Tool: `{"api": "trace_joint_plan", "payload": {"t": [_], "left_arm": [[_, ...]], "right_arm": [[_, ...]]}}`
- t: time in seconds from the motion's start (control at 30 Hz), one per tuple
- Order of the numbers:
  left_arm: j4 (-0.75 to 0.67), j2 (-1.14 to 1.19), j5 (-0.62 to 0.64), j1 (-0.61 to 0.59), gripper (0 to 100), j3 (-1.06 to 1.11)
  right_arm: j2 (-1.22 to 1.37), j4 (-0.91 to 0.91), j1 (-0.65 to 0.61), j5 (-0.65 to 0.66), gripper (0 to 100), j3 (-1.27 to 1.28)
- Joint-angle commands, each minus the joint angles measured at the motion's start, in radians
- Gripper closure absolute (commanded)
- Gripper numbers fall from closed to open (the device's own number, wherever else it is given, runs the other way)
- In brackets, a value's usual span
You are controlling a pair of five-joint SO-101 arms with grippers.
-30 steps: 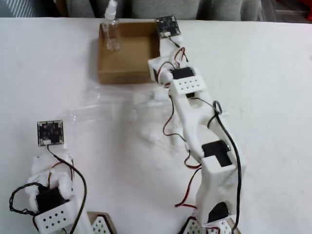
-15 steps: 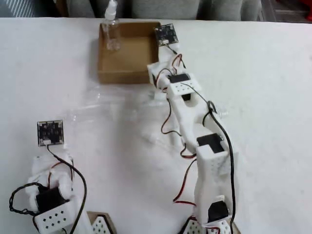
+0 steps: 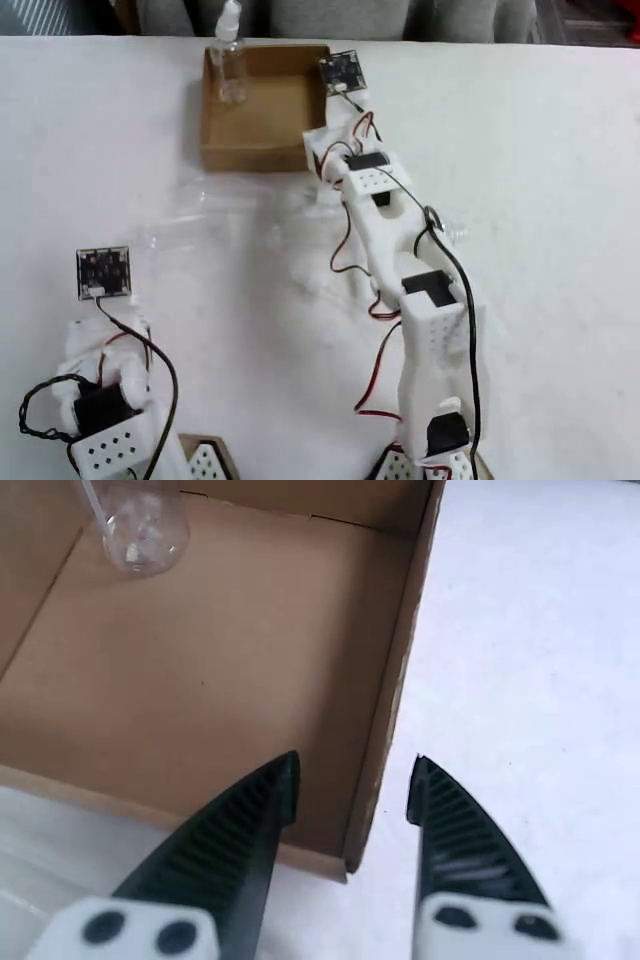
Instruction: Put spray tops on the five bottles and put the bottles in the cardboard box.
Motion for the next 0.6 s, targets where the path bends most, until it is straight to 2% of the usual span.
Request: {"api": "trace_joint_plan", "payload": {"t": [0.0, 0.3, 0.43, 0.57], "left_arm": [[-0.002, -0.019, -0.009, 0.012, 97, -0.005], [0.000, -0.019, -0.009, 0.012, 97, -0.005], [0.000, -0.019, -0.009, 0.012, 97, -0.005], [0.000, -0.019, -0.009, 0.012, 97, -0.005]], "right_arm": [[-0.016, 0.033, -0.012, 0.003, 84.7, -0.018], [-0.012, 0.038, -0.012, 0.003, 84.8, -0.018], [-0.021, 0.085, -0.008, 0.005, 84.8, -0.032], [-0.010, 0.208, -0.005, 0.005, 84.8, -0.110]]}}
